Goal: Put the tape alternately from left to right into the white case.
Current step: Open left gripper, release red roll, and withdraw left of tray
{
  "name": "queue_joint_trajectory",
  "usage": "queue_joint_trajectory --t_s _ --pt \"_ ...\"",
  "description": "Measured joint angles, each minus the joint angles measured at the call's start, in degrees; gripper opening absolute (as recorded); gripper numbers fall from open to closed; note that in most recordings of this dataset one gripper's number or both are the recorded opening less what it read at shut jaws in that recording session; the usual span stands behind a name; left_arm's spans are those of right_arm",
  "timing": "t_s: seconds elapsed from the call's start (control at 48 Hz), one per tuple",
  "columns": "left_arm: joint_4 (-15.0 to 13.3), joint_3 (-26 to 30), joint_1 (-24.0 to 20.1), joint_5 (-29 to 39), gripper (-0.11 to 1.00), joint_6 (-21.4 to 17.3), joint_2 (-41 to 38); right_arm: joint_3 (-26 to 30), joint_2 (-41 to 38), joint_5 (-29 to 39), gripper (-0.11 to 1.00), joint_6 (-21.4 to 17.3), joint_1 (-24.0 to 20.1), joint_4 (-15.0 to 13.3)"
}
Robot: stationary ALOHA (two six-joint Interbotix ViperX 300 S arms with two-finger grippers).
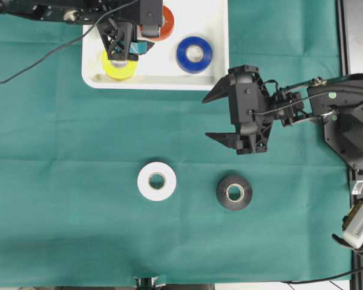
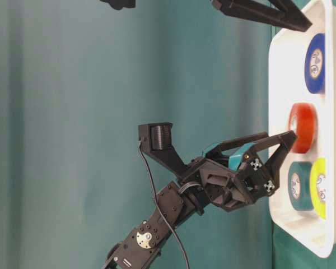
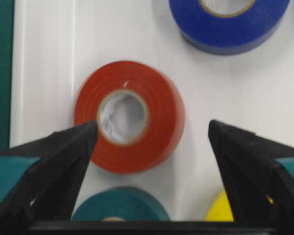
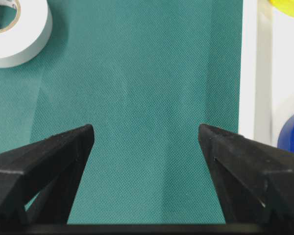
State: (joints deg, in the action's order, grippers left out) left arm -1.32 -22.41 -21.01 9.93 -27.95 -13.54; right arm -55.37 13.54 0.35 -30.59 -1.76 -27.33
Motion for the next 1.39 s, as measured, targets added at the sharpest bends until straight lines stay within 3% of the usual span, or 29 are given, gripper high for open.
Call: queue_joint_trajectory --t_s 0.416,0.937,1.395 --pt "0.0 -1.3 1.0 0.0 0.98 0.2 0.5 -0.3 0.0 0.0 0.74 -0.1 0.0 0.0" --pt "0.0 -11.0 9.8 0.0 0.97 1.3 10.5 -0.5 0.0 0.0 0.74 -0.2 -0.1 0.1" --pt "-0.2 -17.2 16.6 0.0 0.97 14.6 14.7 -0.5 0.0 0.0 0.74 -0.1 -0.1 0.1"
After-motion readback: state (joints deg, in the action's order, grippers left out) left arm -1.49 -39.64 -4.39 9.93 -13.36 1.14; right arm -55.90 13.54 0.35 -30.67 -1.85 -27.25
